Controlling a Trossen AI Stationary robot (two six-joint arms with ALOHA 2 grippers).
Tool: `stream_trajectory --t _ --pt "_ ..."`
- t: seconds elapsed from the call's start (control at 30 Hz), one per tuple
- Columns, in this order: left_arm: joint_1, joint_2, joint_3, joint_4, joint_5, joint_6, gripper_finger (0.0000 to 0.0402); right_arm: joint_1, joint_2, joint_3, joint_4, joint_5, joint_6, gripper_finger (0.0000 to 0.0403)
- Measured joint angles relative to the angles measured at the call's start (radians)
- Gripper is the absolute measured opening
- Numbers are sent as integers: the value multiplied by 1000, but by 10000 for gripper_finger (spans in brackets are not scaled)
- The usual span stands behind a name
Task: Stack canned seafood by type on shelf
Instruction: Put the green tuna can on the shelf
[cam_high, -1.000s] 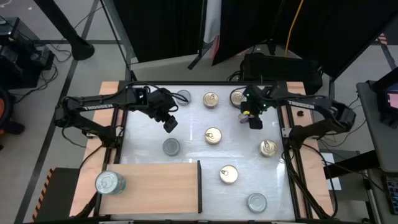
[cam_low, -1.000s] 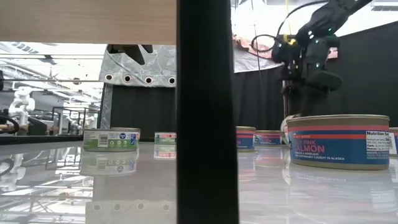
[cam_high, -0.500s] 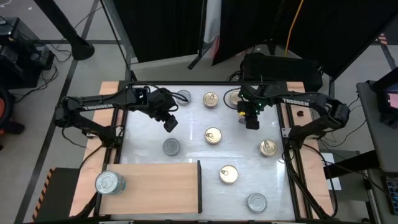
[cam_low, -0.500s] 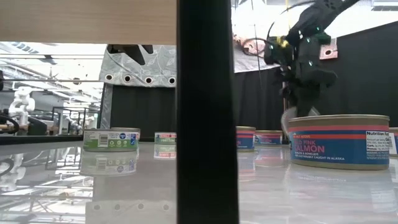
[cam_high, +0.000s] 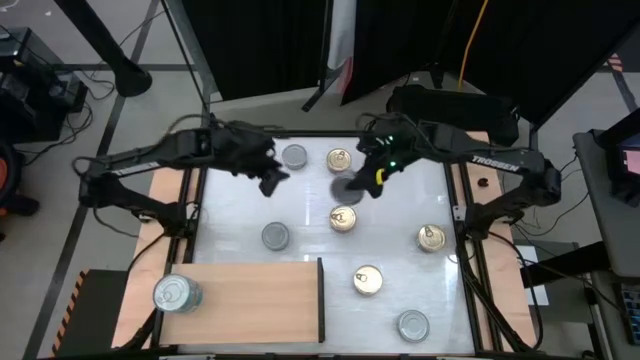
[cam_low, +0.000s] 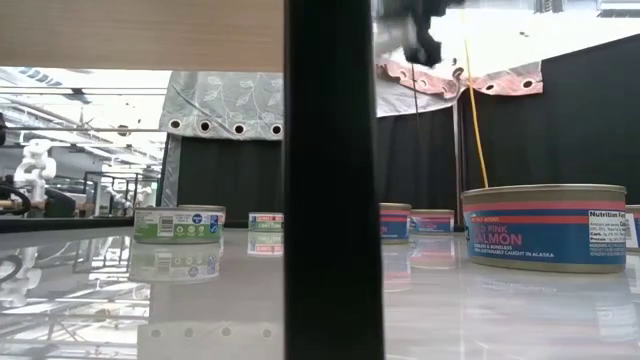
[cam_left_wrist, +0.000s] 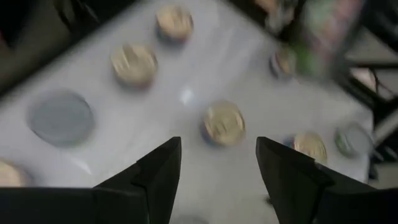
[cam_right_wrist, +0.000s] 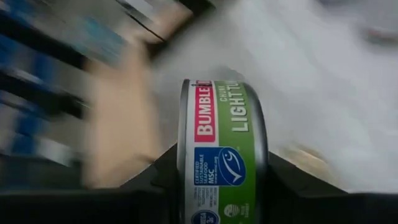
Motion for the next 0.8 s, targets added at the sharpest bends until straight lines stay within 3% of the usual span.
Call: stream_trajectory --t 0.27,0.47,0.8 --pt "33 -108 95 1 -198 161 215 181 52 3 462 3 415 131" --pt "79 -133 95 -10 -205 196 215 265 166 3 770 9 698 135" --pt "82 -133 94 5 -183 187 215 332 379 3 1023 -25 801 135"
